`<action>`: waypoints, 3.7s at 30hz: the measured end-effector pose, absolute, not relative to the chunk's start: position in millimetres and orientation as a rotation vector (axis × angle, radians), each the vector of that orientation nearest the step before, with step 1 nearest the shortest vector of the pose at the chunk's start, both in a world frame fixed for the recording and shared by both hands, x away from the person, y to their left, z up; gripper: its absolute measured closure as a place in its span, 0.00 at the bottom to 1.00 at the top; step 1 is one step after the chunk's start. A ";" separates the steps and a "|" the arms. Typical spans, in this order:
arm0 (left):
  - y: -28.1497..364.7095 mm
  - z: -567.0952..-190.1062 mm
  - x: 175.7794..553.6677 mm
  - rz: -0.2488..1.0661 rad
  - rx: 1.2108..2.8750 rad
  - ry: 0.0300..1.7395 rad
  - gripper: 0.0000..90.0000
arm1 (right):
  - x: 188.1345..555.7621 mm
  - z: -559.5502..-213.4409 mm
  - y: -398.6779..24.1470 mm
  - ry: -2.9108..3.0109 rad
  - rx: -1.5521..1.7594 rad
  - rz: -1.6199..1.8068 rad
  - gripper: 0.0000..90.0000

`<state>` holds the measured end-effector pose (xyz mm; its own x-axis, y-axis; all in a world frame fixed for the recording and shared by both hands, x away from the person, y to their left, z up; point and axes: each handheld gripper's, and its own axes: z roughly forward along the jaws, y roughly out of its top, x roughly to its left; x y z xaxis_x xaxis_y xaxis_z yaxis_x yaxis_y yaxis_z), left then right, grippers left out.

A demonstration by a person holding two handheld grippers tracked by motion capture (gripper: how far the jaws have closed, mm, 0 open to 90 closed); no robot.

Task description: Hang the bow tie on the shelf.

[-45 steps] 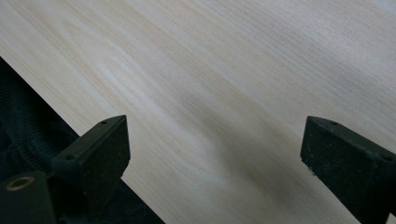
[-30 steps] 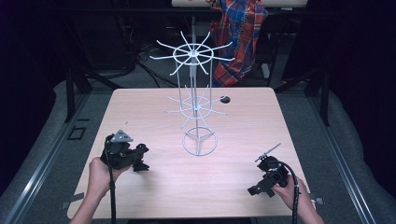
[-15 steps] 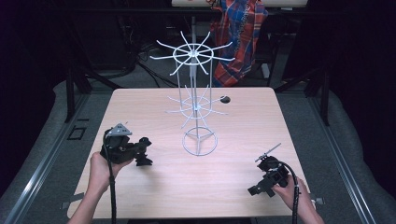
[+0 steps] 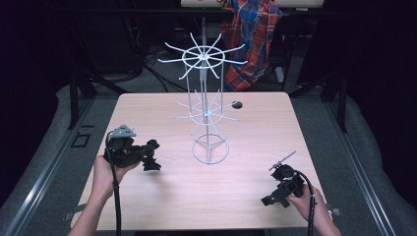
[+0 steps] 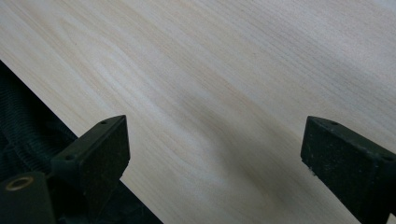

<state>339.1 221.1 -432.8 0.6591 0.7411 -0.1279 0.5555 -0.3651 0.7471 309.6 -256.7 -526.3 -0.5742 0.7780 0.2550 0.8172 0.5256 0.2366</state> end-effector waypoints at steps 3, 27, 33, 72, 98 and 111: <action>220.0 -428.1 342.0 0.281 2.049 0.995 0.96 | 309.7 -525.8 -257.8 -2.639 -1.393 -0.511 0.08; 203.7 -406.7 357.8 0.306 2.029 0.911 0.96 | 310.2 -525.4 -256.9 -2.654 -1.384 -0.494 0.08; 199.6 -402.9 361.3 0.316 2.028 0.890 0.96 | 309.6 -526.1 -257.2 -2.640 -1.391 -0.513 0.08; 181.6 -386.0 373.4 0.337 2.010 0.799 0.96 | 308.9 -527.1 -258.0 -2.633 -1.383 -0.511 0.08; 171.9 -391.4 379.9 0.313 2.047 0.783 0.96 | 308.7 -526.9 -258.1 -2.636 -1.378 -0.511 0.08; 175.5 -385.7 370.3 0.340 2.057 0.760 0.96 | 308.8 -525.9 -258.7 -2.634 -1.371 -0.503 0.08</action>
<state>370.3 175.5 -385.7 0.7741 0.6314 -0.0449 0.3870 -0.4160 0.8229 308.8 -258.7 -525.9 -0.5789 0.7713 0.2644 0.8145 0.5317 0.2323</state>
